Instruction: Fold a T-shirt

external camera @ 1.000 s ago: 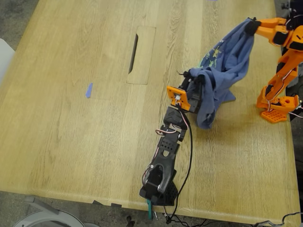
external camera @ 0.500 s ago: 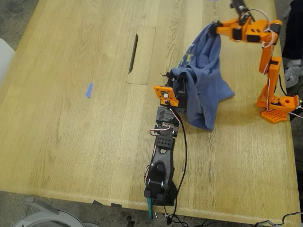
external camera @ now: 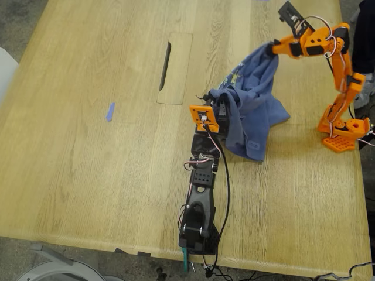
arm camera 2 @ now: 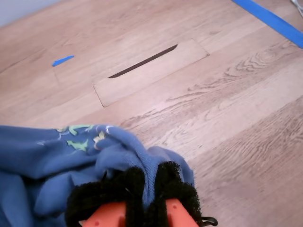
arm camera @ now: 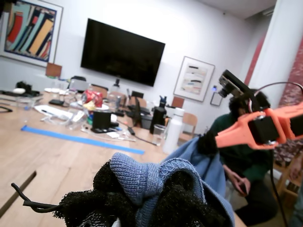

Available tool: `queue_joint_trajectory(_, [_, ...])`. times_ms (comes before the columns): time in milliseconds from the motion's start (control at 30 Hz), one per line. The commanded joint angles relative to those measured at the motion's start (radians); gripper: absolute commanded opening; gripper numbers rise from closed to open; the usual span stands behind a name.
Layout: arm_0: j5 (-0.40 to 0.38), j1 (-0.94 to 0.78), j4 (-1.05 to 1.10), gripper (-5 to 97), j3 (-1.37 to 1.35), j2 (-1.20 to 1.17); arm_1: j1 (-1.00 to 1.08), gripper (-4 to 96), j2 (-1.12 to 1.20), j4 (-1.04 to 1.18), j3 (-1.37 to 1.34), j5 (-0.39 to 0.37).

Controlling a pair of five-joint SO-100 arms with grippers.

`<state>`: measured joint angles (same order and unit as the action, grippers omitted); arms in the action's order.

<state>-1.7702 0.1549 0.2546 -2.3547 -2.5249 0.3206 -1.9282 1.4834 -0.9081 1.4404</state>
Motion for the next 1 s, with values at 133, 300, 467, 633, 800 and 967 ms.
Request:
queue_joint_trajectory(133, [0.009, -0.109, -0.003, 0, 0.044, -0.02, 0.048, 2.3, -0.295, -0.403, -0.614, -0.003])
queue_joint_trajectory(300, [0.008, -0.163, 0.092, 0, 0.067, 0.103, 0.1, 2.9, -0.296, -0.681, -0.795, 0.002])
queue_joint_trajectory(467, [0.006, -0.167, 0.149, 0, 0.106, 0.241, 0.147, 3.1, -0.23, -0.994, -0.937, -0.008])
queue_joint_trajectory(633, [0.006, -0.195, 0.156, 0, 0.129, 0.334, 0.17, 3.2, -0.08, -1.267, -0.95, -0.014])
queue_joint_trajectory(800, [0.011, -0.247, 0.173, 0, 0.186, 0.448, 0.189, 3.6, 0.069, -1.474, -0.942, -0.025])
queue_joint_trajectory(967, [0.005, -0.308, 0.204, 0, 0.345, 0.627, 0.199, 3.6, 0.279, -1.698, -0.865, -0.038])
